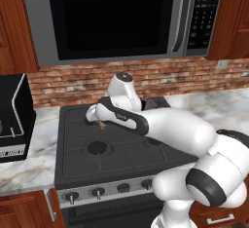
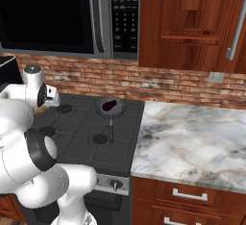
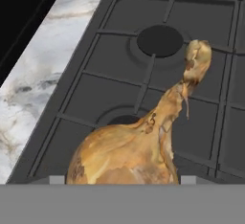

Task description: Put the onion and eggplant in the pan. Then turn on the rear right burner and set the heat to medium.

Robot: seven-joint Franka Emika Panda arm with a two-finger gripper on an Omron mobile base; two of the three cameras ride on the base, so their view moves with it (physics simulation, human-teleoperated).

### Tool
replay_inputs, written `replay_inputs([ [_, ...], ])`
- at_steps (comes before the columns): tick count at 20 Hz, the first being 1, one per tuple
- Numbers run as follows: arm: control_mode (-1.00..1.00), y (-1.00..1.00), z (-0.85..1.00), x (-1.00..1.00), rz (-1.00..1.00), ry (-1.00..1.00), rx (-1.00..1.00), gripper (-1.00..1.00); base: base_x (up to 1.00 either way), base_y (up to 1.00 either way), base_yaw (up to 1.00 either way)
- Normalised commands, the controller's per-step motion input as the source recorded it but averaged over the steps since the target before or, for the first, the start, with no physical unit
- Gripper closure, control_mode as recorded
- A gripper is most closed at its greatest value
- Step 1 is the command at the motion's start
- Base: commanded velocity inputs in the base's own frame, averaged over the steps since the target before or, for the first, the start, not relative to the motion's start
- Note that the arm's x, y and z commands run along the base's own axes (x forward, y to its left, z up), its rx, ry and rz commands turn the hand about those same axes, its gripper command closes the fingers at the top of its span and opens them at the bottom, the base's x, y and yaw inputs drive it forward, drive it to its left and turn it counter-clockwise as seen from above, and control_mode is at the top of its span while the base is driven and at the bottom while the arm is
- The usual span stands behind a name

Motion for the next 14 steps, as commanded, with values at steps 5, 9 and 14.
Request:
replay_inputs([
  [5, -1.00, -0.90, 0.11, 0.12, -0.07, 0.01, 0.00, 1.00, 0.00, 0.00, 0.00],
  [9, -1.00, -0.87, 0.02, 0.13, -0.12, 0.13, 0.00, 1.00, 0.00, 0.00, 0.00],
  [14, -1.00, -0.91, 0.08, 0.35, -0.14, 0.18, 0.00, 1.00, 0.00, 0.00, 0.00],
])
